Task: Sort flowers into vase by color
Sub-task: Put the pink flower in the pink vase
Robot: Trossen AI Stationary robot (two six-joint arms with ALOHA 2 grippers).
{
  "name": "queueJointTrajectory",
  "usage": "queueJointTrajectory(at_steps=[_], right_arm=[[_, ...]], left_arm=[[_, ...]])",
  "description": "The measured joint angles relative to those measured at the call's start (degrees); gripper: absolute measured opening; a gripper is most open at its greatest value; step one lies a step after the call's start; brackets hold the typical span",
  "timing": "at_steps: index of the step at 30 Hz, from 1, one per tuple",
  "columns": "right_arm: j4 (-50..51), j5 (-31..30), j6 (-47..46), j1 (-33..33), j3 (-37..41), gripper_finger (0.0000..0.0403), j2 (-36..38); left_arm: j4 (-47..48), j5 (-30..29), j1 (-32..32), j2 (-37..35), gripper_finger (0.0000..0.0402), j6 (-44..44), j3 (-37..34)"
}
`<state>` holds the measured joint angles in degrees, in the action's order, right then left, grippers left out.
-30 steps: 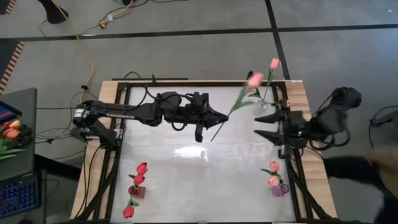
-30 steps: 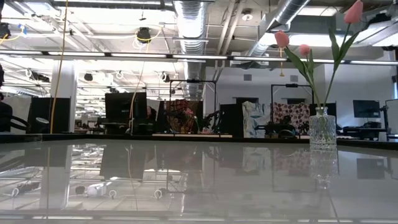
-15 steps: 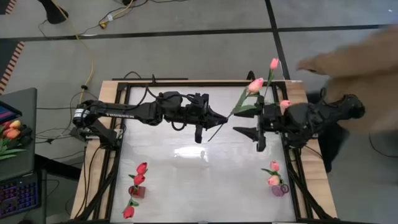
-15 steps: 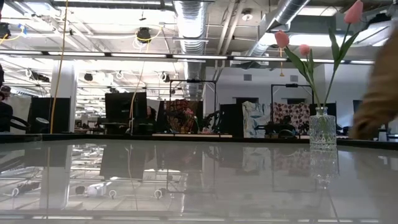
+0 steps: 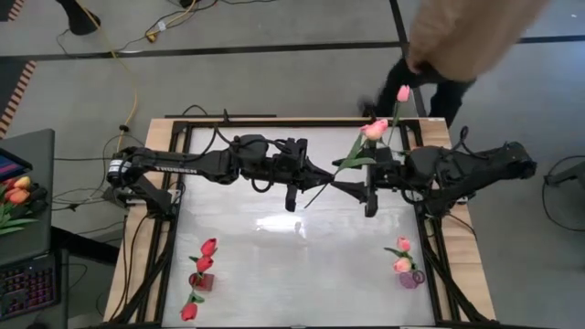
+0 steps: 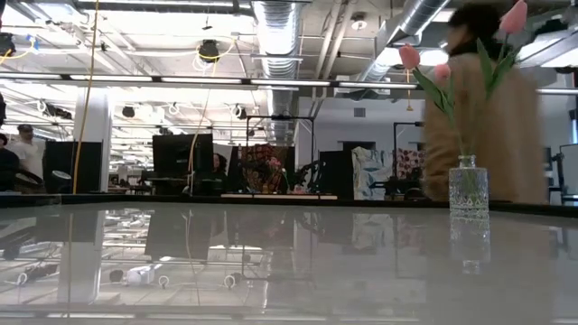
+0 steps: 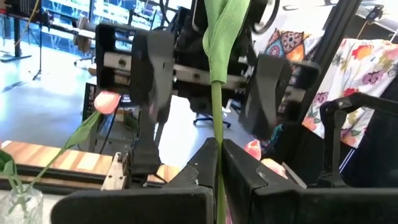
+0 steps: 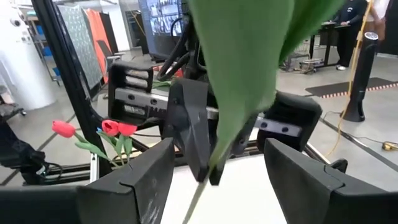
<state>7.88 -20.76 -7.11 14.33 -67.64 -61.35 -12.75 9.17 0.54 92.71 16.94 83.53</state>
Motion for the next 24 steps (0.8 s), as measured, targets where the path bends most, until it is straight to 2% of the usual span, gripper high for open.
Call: queueJointTrajectory(at_steps=[4,8,24], right_arm=[[-0.5,0.0,0.0,-0.2,0.0,0.0274,0.2],[-0.6,0.0,0.0,-0.2,0.0,0.0253,0.3],[-0.6,0.0,0.0,-0.2,0.0,0.01,0.2]], left_arm=[[0.8,0.0,0.0,0.0,0.0,0.0,0.0],[0.8,0.0,0.0,0.0,0.0,0.0,0.0],[-0.3,-0.8,0.0,0.0,0.0,0.1,0.0]])
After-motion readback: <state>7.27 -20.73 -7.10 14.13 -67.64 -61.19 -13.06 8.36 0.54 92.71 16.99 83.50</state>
